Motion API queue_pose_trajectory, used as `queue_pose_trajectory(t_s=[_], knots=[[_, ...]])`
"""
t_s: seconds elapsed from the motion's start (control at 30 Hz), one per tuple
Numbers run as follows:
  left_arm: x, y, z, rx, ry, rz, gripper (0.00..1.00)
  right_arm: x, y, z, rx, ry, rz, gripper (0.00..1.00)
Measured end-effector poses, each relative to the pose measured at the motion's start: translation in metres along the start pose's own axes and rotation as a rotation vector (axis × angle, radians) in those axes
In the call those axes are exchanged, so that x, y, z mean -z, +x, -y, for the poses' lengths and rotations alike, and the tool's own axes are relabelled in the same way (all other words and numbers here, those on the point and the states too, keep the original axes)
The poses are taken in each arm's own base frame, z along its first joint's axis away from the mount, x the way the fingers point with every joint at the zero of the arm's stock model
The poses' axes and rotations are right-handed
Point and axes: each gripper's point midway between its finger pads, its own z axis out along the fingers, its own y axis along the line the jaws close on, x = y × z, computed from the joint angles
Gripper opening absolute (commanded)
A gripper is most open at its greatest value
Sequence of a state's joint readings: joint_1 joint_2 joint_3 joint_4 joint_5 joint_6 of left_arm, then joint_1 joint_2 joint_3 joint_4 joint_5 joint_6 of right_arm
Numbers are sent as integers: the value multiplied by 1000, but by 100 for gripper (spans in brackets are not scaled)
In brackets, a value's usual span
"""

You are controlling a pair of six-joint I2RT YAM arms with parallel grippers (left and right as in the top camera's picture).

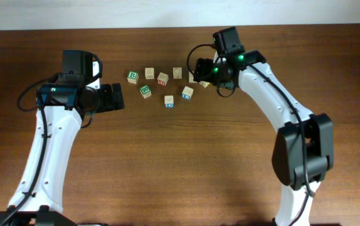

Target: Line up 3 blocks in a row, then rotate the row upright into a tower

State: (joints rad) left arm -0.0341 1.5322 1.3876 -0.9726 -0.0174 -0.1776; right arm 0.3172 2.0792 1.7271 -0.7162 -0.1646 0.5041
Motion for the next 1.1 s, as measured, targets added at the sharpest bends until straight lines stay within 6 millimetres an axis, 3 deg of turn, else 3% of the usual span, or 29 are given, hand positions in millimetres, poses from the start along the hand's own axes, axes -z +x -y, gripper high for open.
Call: queue_pose_trajectory(t_s=[0.07,0.2,0.37,0.53,0.67,0.9,1.03,1.1], knots=[[0,0,0,0,-2,2,99,-18,3,0,-7,5,-6,86],[0,0,0,0,-2,0,99,-56,21,-20,-2,-1,-24,82],[0,0,0,0,-3,0,99,-84,37,-29,-8,21,-25,58],[0,0,0,0,-2,0,99,-90,44,-33,1,41,-24,40],[0,0,0,0,-2,0,99,-91,56,-20,6,100,-67,36],[0,0,0,0,-2,0,99,-79,79,-2,69,187,-187,35],[0,0,0,0,-2,0,99,-57,119,25,84,307,-374,36],[0,0,0,0,-2,0,99,-49,130,33,83,340,-427,43]])
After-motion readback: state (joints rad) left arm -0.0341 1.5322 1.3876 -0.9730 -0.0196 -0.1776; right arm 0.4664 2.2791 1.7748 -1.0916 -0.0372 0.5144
